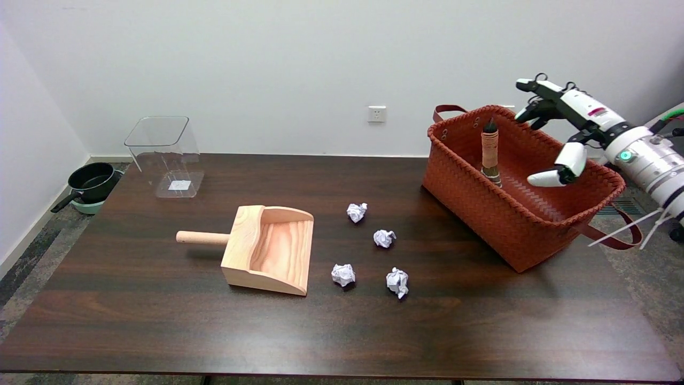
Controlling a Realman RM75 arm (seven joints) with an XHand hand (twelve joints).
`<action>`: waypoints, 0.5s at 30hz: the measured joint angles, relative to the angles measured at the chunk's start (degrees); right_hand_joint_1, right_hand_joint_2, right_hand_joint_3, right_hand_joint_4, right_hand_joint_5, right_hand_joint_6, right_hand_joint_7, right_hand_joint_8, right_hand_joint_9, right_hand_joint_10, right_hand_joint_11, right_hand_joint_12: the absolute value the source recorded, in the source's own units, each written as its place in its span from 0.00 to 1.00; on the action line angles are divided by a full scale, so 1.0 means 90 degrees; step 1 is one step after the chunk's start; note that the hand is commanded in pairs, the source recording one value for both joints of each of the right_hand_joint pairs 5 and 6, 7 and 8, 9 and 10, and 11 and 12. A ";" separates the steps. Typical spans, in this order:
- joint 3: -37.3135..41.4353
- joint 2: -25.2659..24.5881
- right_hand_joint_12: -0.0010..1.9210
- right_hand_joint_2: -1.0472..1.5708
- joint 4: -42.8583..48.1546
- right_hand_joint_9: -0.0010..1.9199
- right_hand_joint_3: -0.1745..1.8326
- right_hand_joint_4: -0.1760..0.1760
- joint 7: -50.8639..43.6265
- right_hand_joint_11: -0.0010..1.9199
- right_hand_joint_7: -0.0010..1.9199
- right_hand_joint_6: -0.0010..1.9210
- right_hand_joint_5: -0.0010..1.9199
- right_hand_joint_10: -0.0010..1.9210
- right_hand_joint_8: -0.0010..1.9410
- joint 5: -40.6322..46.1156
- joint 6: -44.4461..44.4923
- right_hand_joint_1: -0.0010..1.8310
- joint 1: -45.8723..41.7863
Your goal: Pick up the broom by its handle.
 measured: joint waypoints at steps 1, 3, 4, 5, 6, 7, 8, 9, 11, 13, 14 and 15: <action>-0.0098 0.0002 0.37 0.18 -0.0007 0.30 0.71 0.50 0.0005 0.37 0.35 0.09 0.09 0.30 0.35 0.0066 -0.0002 0.66 0.0070; -0.0292 0.0002 0.36 0.18 -0.0009 0.29 0.71 0.50 0.0017 0.36 0.35 0.09 0.09 0.29 0.35 0.0189 -0.0024 0.66 0.0212; -0.0391 0.0002 0.36 0.18 -0.0010 0.29 0.71 0.50 0.0025 0.36 0.35 0.09 0.09 0.29 0.35 0.0244 -0.0043 0.66 0.0285; -0.0500 0.0000 0.36 0.19 -0.0010 0.29 0.71 0.50 0.0036 0.36 0.35 0.09 0.09 0.29 0.35 0.0304 -0.0064 0.66 0.0367; -0.0601 -0.0005 0.36 0.19 -0.0009 0.29 0.71 0.50 0.0048 0.36 0.35 0.09 0.09 0.29 0.35 0.0355 -0.0083 0.66 0.0446; -0.0724 -0.0012 0.36 0.19 -0.0003 0.29 0.71 0.50 0.0070 0.36 0.35 0.09 0.09 0.29 0.35 0.0413 -0.0106 0.66 0.0541; -0.0814 -0.0017 0.37 0.19 0.0004 0.29 0.71 0.50 0.0089 0.37 0.35 0.09 0.09 0.29 0.35 0.0457 -0.0121 0.66 0.0616; -0.0895 -0.0021 0.37 0.19 0.0010 0.29 0.71 0.50 0.0111 0.37 0.35 0.09 0.09 0.29 0.35 0.0499 -0.0137 0.66 0.0671; -0.1097 -0.0033 0.36 0.19 0.0029 0.29 0.71 0.50 0.0178 0.36 0.35 0.10 0.10 0.29 0.35 0.0618 -0.0172 0.66 0.0823; -0.1276 -0.0048 0.36 0.19 0.0044 0.28 0.70 0.50 0.0239 0.36 0.35 0.10 0.10 0.28 0.35 0.0743 -0.0209 0.66 0.0948; -0.1355 -0.0059 0.36 0.19 0.0053 0.28 0.70 0.50 0.0268 0.36 0.35 0.10 0.10 0.28 0.35 0.0812 -0.0223 0.66 0.1000; -0.1420 -0.0073 0.36 0.19 0.0059 0.28 0.69 0.50 0.0291 0.36 0.35 0.09 0.09 0.28 0.35 0.0865 -0.0240 0.66 0.1047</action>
